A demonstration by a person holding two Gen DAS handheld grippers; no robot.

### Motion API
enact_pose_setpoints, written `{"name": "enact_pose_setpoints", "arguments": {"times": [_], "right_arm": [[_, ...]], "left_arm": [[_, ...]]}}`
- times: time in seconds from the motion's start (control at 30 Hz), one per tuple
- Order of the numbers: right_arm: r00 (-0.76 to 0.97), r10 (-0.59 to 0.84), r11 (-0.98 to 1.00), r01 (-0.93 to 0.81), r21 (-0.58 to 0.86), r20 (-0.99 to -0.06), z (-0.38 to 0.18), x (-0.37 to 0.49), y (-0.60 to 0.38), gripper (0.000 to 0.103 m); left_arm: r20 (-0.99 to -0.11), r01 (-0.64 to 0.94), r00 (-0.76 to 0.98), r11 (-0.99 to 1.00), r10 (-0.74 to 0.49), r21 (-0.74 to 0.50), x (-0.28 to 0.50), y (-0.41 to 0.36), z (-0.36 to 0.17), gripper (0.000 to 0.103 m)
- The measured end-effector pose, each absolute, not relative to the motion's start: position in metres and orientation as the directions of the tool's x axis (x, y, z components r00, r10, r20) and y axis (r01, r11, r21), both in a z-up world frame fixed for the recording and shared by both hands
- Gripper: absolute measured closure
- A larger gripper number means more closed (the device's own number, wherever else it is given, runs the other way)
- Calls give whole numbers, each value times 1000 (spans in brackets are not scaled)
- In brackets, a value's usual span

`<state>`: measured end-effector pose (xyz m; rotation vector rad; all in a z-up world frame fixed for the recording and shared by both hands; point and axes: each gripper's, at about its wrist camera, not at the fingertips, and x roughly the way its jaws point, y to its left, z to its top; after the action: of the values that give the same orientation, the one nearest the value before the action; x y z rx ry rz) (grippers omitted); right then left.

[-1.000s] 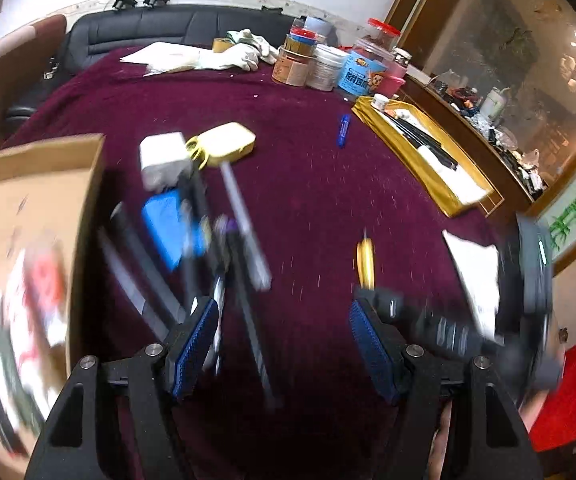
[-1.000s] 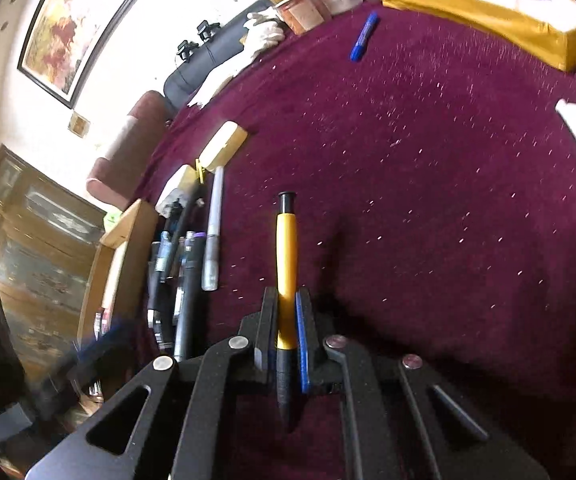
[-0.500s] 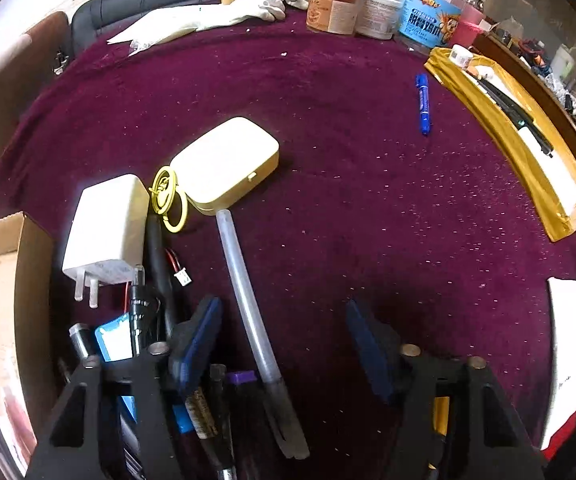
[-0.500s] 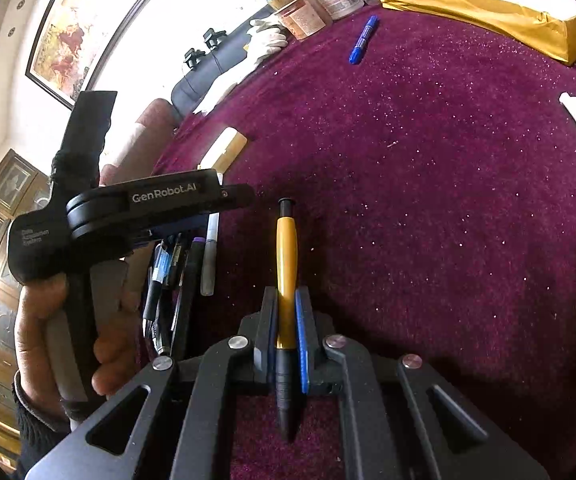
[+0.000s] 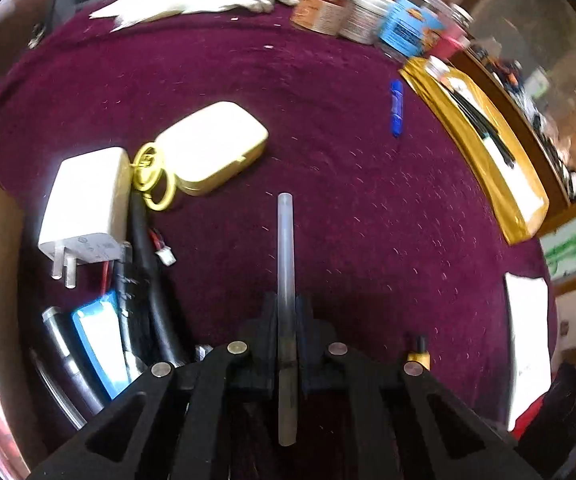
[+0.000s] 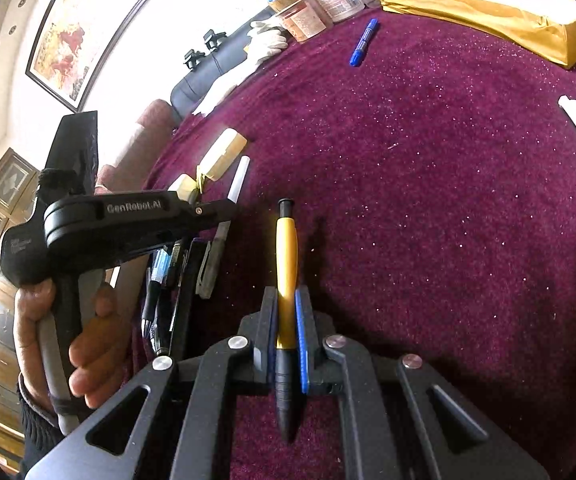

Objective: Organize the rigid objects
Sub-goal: 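Carry the yellow pen and clear rod over the cardboard tray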

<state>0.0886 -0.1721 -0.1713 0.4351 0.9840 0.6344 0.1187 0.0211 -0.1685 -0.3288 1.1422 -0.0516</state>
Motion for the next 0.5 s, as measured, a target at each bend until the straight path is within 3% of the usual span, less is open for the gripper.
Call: {"name": "enact_pose_setpoints", "arguments": {"times": [0.23,0.5], "right_arm": [[408,654,755,-307,579,-637,-168,86,-169,95],[454,622,783,-348,515,-638,-156,71,-160,95]], "left_arm": [[-812,-114,445,875,-378,-470,92,20,-150,96],[-733,-47,528,847,-429,-530,-5,29,-112,96]]}}
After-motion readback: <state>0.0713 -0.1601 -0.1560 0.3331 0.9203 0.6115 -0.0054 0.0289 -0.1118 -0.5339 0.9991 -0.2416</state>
